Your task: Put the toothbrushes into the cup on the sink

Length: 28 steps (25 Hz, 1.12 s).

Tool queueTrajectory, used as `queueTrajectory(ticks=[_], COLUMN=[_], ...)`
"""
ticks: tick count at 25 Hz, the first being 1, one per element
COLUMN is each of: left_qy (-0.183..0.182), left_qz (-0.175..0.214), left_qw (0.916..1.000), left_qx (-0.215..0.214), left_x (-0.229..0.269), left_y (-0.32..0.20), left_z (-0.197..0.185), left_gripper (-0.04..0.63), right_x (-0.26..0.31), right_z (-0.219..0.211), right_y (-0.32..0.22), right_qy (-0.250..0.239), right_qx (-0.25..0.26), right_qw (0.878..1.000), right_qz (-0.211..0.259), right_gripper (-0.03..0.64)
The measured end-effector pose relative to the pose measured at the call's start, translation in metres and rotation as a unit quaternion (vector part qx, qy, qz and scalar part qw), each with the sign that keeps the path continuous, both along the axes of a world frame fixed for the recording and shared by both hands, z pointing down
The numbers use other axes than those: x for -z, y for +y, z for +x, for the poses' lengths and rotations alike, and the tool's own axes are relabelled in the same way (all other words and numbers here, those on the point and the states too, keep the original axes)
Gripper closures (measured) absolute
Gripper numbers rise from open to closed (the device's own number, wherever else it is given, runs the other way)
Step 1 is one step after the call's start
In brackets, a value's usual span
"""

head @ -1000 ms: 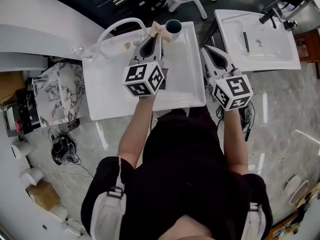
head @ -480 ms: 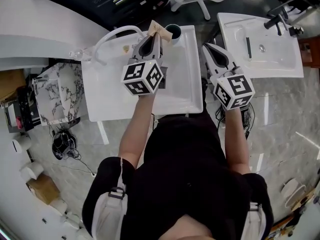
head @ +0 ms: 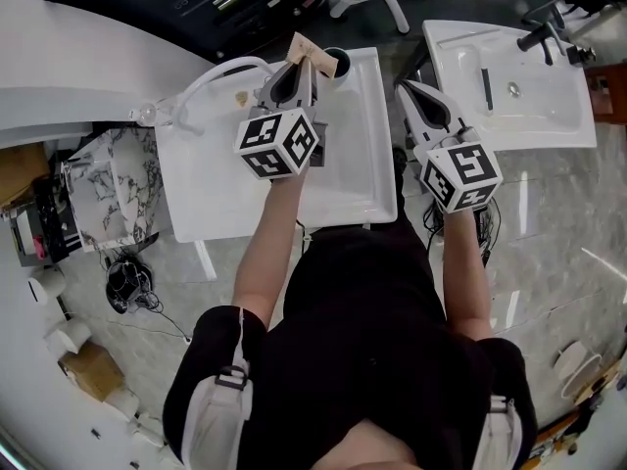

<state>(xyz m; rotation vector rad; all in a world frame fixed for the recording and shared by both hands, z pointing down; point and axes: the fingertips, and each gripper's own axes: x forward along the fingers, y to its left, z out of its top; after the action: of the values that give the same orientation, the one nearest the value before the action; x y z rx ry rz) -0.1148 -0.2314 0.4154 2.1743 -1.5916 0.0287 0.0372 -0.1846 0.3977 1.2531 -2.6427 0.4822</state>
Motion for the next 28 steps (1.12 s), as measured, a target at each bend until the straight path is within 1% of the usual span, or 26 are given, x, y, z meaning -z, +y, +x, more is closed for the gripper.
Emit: queueTrajectory(ticks=[9, 17, 28], left_qy=[0.006, 0.025, 0.036], left_qz=[-0.01, -0.035, -0.055], left_qw=[0.9999, 0.9991, 0.9978], left_qx=[0.0, 0.002, -0.004], left_x=[-0.012, -0.029, -0.044], left_y=[-0.016, -0.023, -0.028], left_z=[0.003, 0.003, 0.006], left_gripper=[0.58, 0.58, 0.58], right_x=[-0.005, -0.012, -0.018], right_z=[0.003, 0.002, 0.001], right_y=[-0.011, -0.018, -0.026], right_qy=[-0.004, -0.003, 0.0], right_qx=[-0.003, -0.004, -0.005], right_qw=[1.0, 1.0, 1.0], right_qz=[-0.007, -0.016, -0.024], right_gripper=[0.586, 0.586, 0.586])
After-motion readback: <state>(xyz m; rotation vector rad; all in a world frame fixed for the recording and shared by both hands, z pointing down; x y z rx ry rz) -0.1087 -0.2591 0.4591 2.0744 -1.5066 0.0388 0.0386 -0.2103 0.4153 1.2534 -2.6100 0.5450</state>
